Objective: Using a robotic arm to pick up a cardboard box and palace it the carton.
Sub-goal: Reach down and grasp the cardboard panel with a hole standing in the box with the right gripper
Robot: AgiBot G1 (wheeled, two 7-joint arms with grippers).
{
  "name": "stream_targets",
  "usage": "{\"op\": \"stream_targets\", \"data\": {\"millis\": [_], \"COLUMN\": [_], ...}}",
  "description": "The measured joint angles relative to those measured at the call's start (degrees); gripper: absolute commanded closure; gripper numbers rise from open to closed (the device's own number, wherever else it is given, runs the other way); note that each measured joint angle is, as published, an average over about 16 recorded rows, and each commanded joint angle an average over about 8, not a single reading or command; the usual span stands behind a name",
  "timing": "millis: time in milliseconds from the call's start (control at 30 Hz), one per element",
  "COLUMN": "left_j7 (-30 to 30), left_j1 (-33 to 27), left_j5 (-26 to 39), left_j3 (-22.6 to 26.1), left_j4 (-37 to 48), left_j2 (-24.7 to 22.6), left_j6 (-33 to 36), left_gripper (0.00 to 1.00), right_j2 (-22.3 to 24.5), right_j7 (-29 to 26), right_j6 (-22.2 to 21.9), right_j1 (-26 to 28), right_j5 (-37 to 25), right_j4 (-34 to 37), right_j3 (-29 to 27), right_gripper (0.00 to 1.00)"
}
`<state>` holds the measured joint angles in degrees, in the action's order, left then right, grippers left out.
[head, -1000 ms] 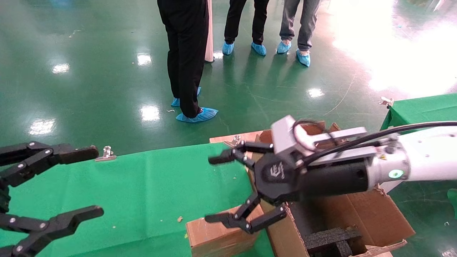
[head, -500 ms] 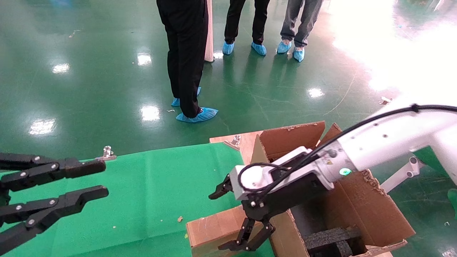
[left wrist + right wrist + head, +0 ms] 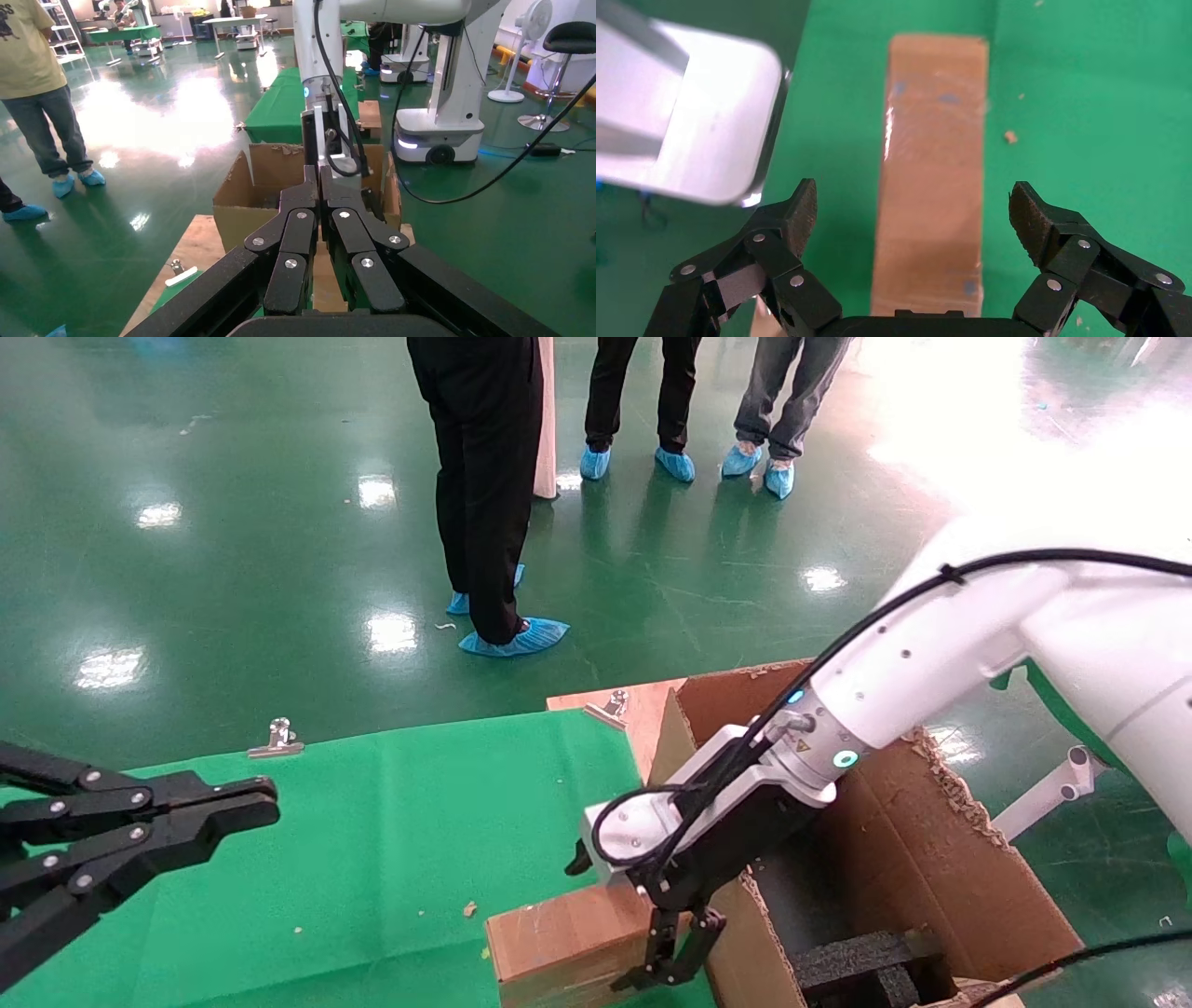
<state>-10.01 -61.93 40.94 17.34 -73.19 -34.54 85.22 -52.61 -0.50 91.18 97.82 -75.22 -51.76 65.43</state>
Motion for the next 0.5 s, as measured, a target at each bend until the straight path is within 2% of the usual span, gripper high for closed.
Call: {"op": "stream_targets", "data": {"millis": [67,433,467,500], "left_j7": [0.0,0.0,0.0,0.0], "left_j1": [0.0,0.0,0.0,0.0], "left_j5": [0.0,0.0,0.0,0.0], "left_j3": [0.0,0.0,0.0,0.0], "left_j4": [0.0,0.0,0.0,0.0], "left_j2": [0.0,0.0,0.0,0.0], "left_j6": [0.0,0.0,0.0,0.0], "left_gripper": [0.0,0.0,0.0,0.0], "right_j2": [-0.8,-3.5,-3.6,-3.6], "right_j7": [1.0,5.3,5.5,5.6], "right_j6": [-0.1,-0.9,-1.0,-1.0], "right_j1": [1.0,4.4,4.5,4.6], "right_j5": [0.0,0.3,0.4,0.5], "right_j4": [0.7,3.4,3.5,3.7], "right_j3": [2.0,8.3,8.5,8.6], "right_gripper": [0.0,0.0,0.02,0.12]}}
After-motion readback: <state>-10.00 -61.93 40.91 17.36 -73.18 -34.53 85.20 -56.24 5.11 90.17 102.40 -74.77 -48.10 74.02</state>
